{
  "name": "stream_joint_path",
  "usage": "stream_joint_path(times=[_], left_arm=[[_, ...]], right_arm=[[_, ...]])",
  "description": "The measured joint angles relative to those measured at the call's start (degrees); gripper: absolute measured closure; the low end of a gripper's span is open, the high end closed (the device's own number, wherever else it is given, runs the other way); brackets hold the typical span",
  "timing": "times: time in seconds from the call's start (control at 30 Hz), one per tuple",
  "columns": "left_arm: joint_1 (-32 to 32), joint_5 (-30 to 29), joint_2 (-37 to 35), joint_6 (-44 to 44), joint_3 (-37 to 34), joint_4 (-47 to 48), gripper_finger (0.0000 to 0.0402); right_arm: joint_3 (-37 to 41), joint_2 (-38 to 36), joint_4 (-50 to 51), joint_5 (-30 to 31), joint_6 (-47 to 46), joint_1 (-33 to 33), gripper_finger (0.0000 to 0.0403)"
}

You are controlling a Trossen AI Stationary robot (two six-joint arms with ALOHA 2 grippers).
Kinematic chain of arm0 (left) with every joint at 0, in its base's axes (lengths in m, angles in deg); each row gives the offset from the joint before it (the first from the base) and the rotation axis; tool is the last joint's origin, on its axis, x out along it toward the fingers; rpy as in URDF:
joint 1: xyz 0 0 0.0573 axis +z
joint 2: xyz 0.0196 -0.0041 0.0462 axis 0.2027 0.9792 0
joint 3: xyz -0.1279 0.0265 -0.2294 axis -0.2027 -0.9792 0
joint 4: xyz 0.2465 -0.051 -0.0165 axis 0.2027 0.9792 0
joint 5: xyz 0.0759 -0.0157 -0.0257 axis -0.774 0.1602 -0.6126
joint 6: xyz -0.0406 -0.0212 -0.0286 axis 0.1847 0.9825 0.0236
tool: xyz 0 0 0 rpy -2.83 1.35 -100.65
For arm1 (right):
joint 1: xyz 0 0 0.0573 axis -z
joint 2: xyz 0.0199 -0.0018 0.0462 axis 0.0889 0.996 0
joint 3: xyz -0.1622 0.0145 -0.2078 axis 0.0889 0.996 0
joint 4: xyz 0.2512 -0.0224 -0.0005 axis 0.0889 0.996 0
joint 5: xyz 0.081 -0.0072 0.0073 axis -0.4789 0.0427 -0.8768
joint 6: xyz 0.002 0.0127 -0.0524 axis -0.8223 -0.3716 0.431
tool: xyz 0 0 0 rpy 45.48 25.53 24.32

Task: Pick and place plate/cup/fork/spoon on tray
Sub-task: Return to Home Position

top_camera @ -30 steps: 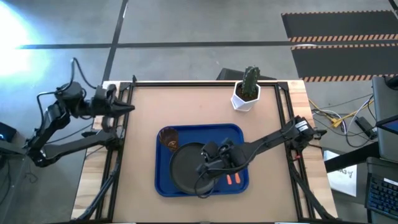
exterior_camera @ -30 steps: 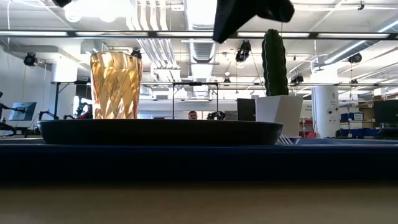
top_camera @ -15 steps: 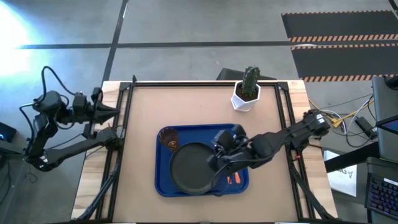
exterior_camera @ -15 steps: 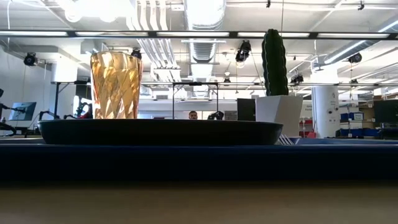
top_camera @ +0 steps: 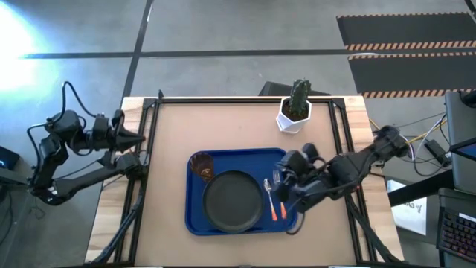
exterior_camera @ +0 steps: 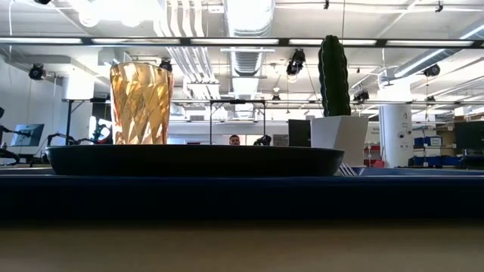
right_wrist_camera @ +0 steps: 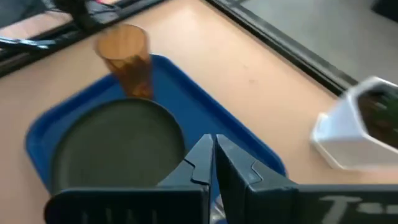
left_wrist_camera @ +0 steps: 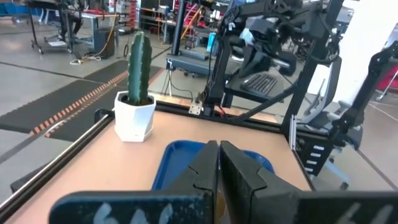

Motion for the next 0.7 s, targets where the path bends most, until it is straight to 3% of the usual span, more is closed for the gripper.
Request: stream_joint_path(times=[0.17, 0.4, 0.5, 0.6, 0.7], left_arm=[[0.01, 0.00, -1.09, 0.07, 0.00, 2.23, 0.0402], [0.01, 0.01, -2.44, 0.07, 0.07, 2.11, 0.0402], [0.01, 0.03, -3.03, 2.12, 0.07, 2.11, 0.0402], [0.01, -0.01, -3.06, 2.99, 0.17, 2.08, 0.0402], [0.01, 0.05, -3.09, 5.96, 0.24, 2.18, 0.0402]], right_arm=[[0.00, -1.71, 6.51, 5.09, -8.73, -4.51, 0.0394], [-0.02, -2.18, 5.84, 10.23, -7.06, -7.92, 0.0394], [-0.85, -2.18, 6.07, 8.03, -4.63, -8.21, 0.0394], [-3.25, -2.17, 5.66, 1.78, -1.14, -8.18, 0.0394], [-4.99, -2.11, 3.80, 0.96, -0.58, -8.33, 0.0394]])
